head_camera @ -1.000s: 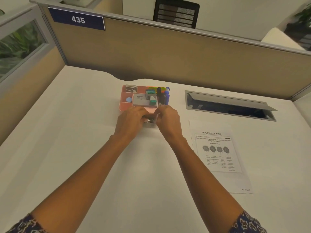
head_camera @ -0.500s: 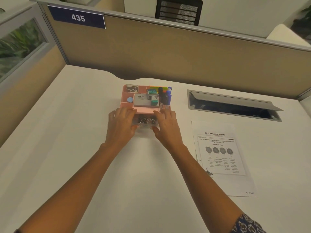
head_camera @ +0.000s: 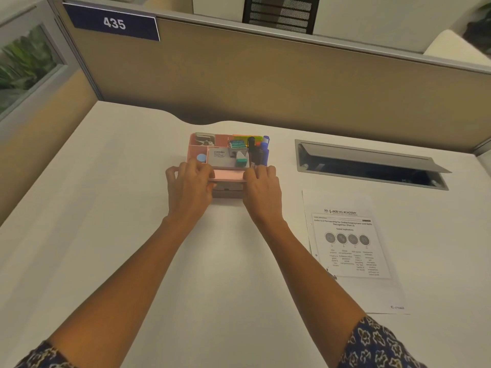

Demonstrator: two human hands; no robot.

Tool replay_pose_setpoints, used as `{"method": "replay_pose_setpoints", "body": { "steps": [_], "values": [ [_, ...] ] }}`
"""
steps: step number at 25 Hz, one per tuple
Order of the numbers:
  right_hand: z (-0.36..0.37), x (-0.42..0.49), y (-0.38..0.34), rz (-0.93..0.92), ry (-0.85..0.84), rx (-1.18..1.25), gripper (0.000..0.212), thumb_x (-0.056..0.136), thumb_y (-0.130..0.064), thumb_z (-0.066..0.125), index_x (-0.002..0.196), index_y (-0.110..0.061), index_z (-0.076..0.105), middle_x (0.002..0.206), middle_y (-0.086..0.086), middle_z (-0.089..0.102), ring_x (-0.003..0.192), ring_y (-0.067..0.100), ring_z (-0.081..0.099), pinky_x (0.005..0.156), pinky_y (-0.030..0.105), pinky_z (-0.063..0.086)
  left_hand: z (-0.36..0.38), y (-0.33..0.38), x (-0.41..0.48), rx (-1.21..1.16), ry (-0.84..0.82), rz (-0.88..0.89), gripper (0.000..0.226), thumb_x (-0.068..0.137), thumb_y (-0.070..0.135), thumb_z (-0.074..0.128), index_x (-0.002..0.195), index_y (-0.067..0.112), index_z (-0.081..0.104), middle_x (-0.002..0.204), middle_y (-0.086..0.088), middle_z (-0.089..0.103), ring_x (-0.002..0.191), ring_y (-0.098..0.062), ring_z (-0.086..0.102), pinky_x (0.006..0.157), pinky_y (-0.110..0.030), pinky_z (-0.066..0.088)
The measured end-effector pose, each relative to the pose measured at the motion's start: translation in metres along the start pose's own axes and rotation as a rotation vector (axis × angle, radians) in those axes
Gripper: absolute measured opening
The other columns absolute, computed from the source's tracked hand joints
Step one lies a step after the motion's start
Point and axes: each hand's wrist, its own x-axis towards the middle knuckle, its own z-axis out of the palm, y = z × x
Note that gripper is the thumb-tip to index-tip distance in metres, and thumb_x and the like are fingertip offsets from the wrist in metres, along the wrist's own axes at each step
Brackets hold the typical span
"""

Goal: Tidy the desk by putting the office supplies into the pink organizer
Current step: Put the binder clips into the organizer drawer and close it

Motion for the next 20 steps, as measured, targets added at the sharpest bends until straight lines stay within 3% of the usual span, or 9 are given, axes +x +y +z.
{"method": "replay_pose_setpoints", "body": {
  "steps": [7, 14, 20],
  "values": [
    [0.004, -0.001, 0.003, -0.007, 0.014, 0.022, 0.037, 0.085, -0.019, 0.069, 0.119, -0.012, 0.058, 0.124, 0.012, 0.06, 0.108, 0.026, 0.052, 0.086, 0.033, 0.05, 0.007, -0.003, -0.003, 0.016, 0.062, 0.027, 0.033, 0.074, 0.021, 0.077, 0.101, 0.014, 0.059, 0.105, -0.016, 0.061, 0.093, -0.034, 0.058, 0.086, -0.049, 0.043],
    [0.009, -0.009, 0.004, 0.009, 0.031, 0.075, 0.046, 0.079, -0.033, 0.073, 0.118, -0.016, 0.057, 0.127, 0.009, 0.056, 0.111, 0.027, 0.051, 0.089, 0.035, 0.048, 0.023, -0.009, -0.024, 0.088, 0.033, 0.022, 0.067, 0.066, 0.034, 0.082, 0.117, 0.013, 0.044, 0.118, -0.023, 0.053, 0.104, -0.039, 0.052, 0.088, -0.049, 0.043],
    [0.026, -0.016, 0.0, 0.053, 0.122, 0.04, 0.048, 0.072, -0.027, 0.079, 0.113, -0.016, 0.057, 0.124, 0.013, 0.057, 0.107, 0.03, 0.055, 0.087, 0.037, 0.05, 0.035, -0.004, -0.025, 0.12, 0.086, -0.028, 0.062, 0.068, 0.03, 0.08, 0.115, 0.011, 0.043, 0.12, -0.023, 0.05, 0.107, -0.038, 0.049, 0.094, -0.049, 0.038]
  ]
}}
